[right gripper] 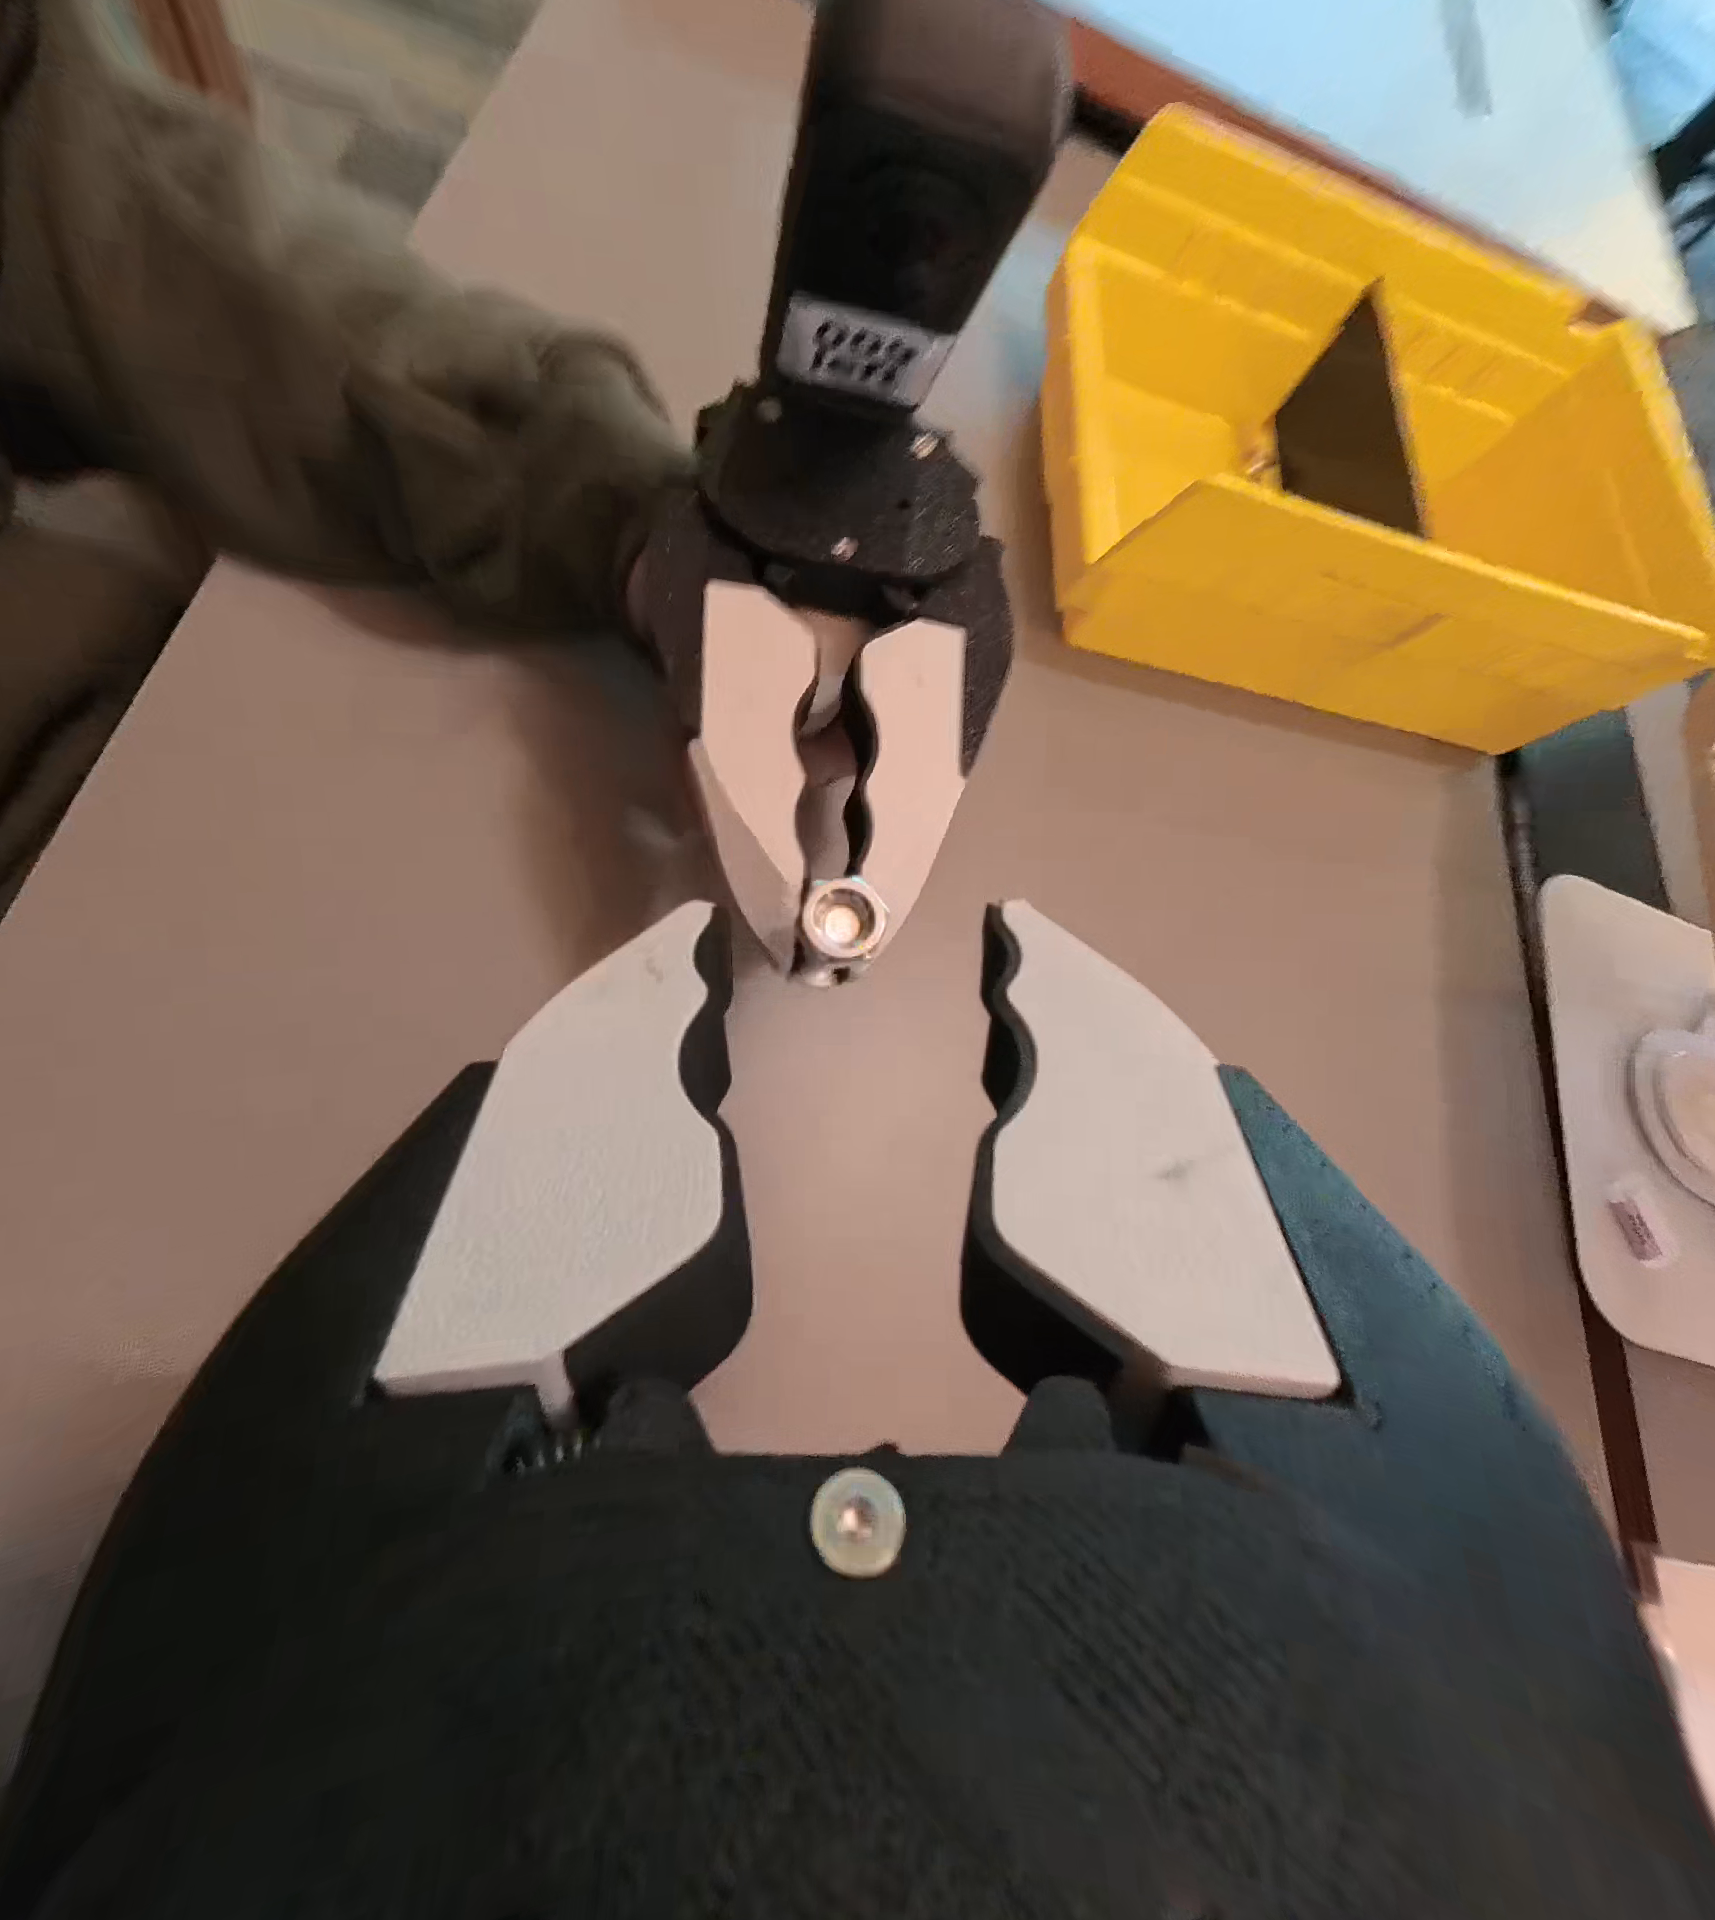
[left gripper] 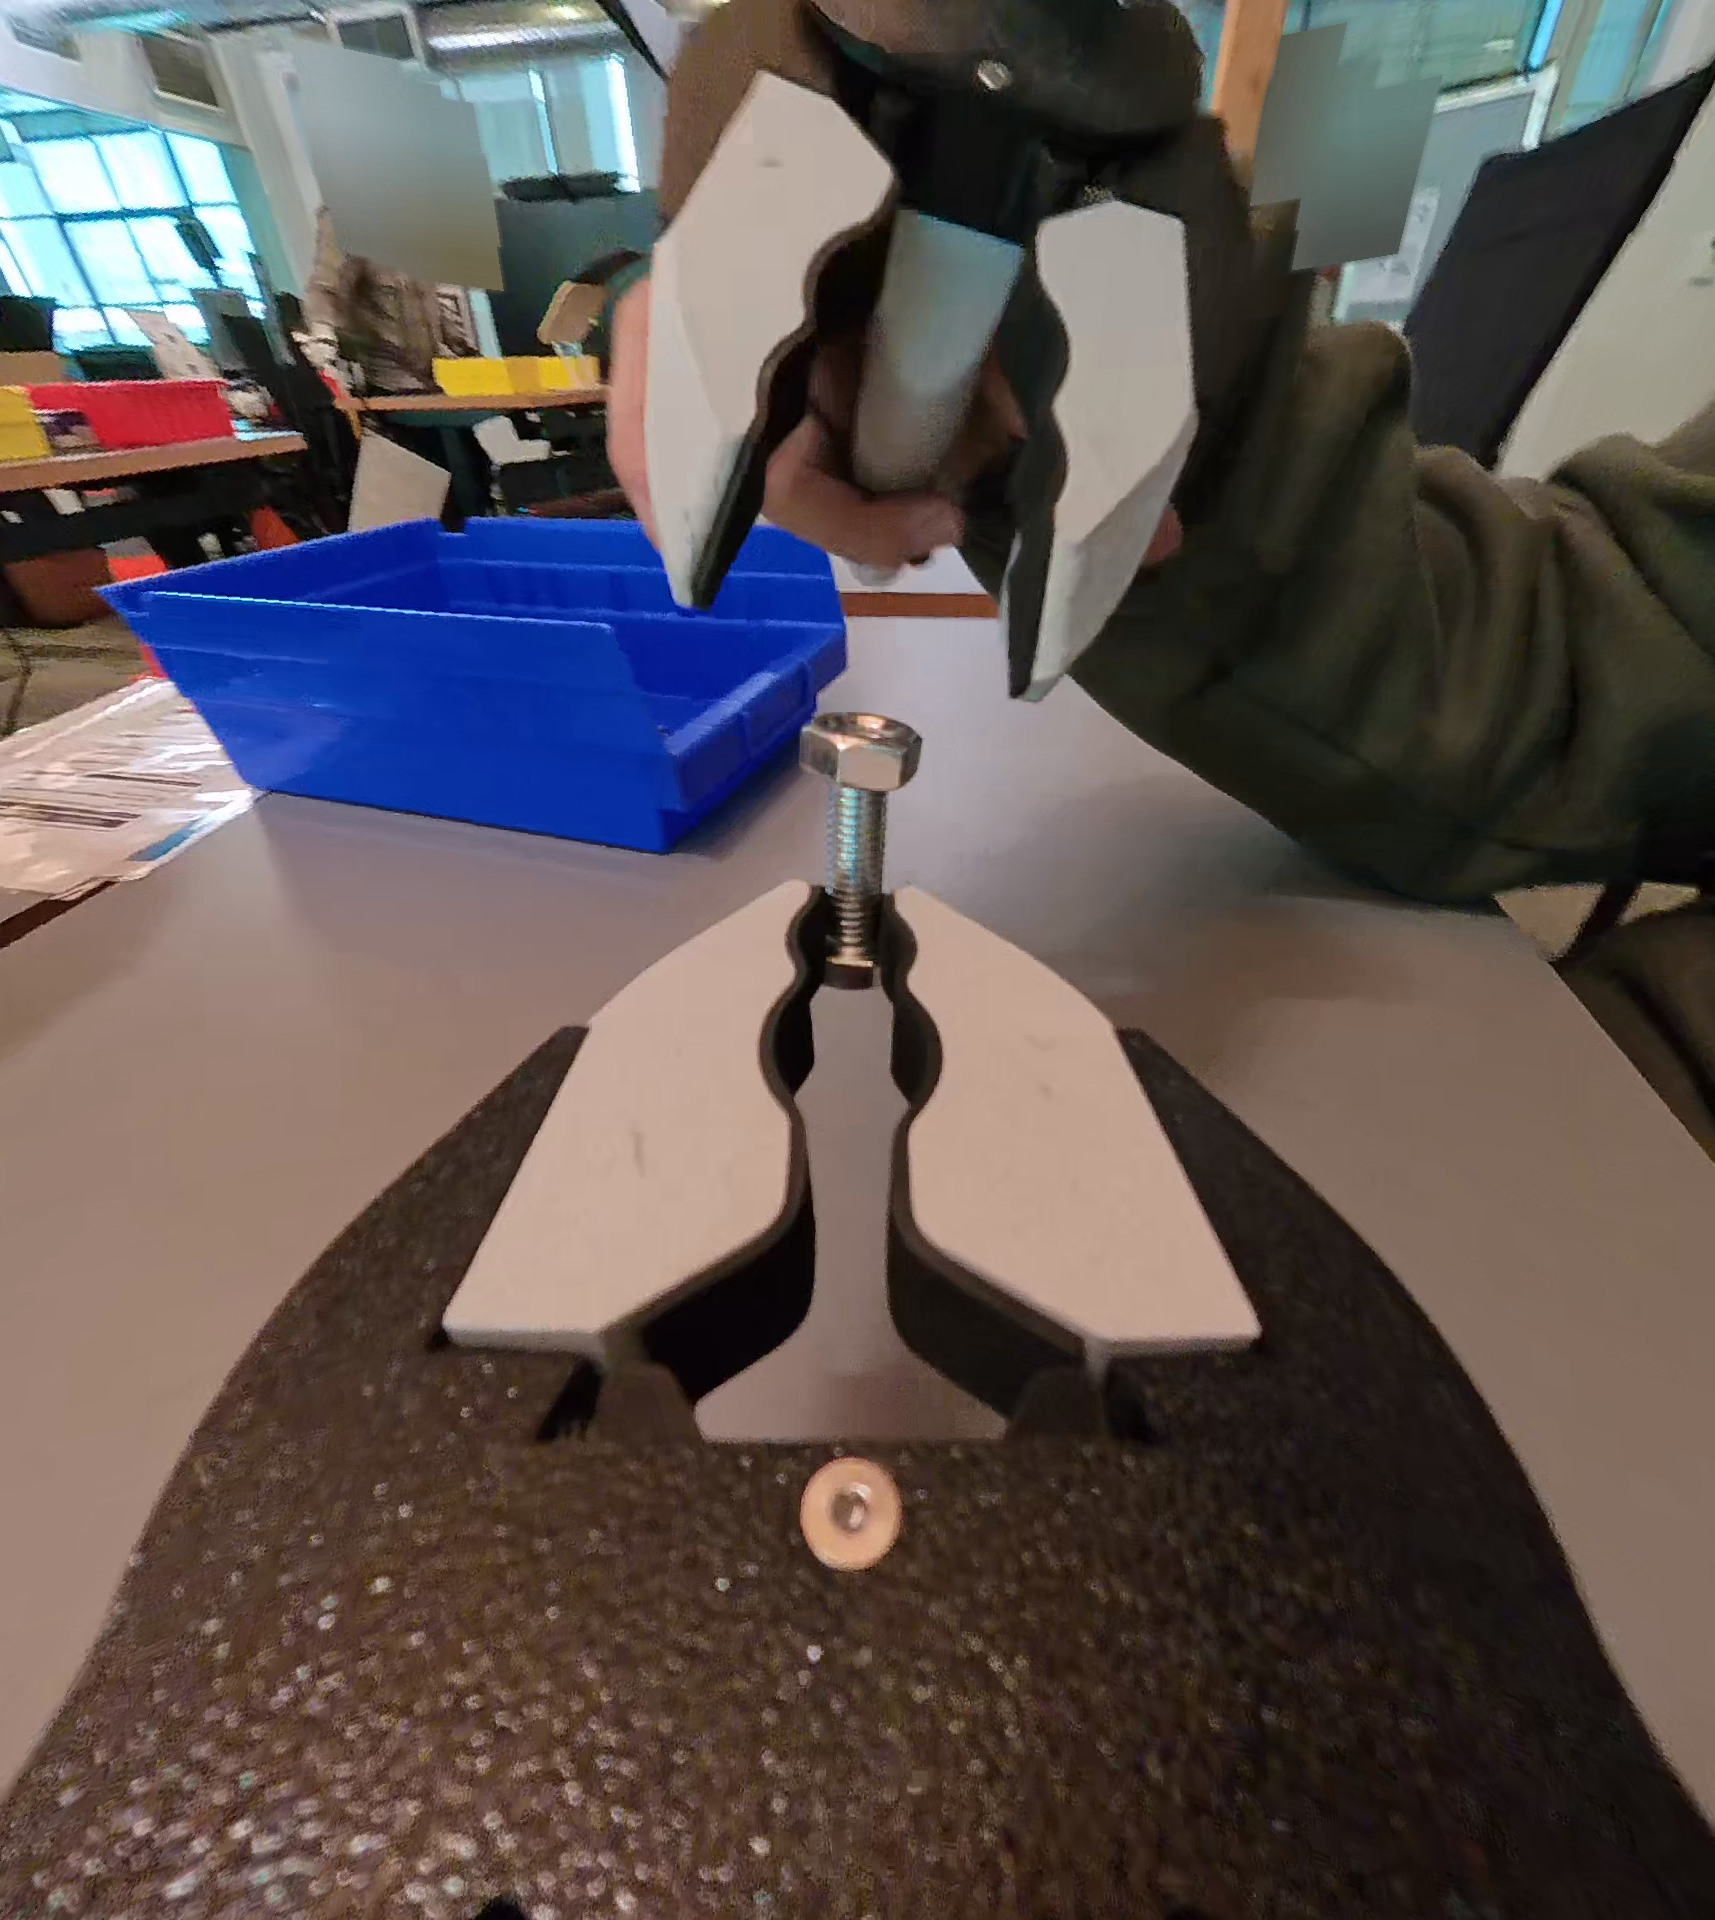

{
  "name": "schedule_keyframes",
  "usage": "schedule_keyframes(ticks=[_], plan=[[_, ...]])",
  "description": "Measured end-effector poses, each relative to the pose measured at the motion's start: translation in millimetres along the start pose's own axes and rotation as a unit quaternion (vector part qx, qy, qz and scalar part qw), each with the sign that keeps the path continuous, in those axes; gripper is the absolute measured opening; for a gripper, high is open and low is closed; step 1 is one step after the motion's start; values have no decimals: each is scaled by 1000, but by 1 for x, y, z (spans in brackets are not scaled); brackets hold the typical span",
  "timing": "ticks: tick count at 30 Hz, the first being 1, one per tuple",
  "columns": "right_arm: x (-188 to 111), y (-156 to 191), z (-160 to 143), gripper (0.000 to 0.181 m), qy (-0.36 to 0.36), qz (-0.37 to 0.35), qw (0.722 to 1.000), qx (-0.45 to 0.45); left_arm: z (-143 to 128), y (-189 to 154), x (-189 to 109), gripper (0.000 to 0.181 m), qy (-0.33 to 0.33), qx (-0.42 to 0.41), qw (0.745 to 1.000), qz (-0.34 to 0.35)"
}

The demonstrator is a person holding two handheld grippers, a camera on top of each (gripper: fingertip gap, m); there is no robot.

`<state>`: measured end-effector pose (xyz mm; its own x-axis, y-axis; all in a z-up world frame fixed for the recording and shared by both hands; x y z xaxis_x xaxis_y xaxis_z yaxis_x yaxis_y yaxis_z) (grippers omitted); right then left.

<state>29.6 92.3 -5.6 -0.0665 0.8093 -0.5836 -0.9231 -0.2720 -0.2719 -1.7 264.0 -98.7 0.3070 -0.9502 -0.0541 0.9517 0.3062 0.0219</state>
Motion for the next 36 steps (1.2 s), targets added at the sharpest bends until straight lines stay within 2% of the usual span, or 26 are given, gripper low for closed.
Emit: schedule_keyframes(ticks=[2,4,7,9,10,17,36], plan=[[1,0,-4,50,-53,-53,996,38,1,4,-3,9,-3,-10,999,31],[5,4,-14,55,-130,-121,980,92,1,7,-6,9,-5,-18,998,58],[18,16,-36,53,-248,-204,935,153,1,10,-8,9,-16,-45,996,70],[27,22,-49,50,-293,-248,904,189,1,11,-8,9,-23,-56,996,71],[29,24,-49,49,-302,-252,898,198,1,11,-8,9,-26,-57,996,68],[39,27,-44,48,-335,-222,891,212,3,7,-5,9,-15,-34,998,58],[48,31,-42,40,-305,-212,905,210,1,10,-3,9,0,-45,996,78]])
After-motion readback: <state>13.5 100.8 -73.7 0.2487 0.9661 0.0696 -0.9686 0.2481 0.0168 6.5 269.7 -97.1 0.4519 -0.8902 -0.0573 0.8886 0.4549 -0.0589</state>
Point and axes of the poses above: each gripper's, where its closed fingertips meet, x out along the fingers, z out of its top, y = z × x across the jaws, the point moved 10 cm from there along -x, back along the fingers
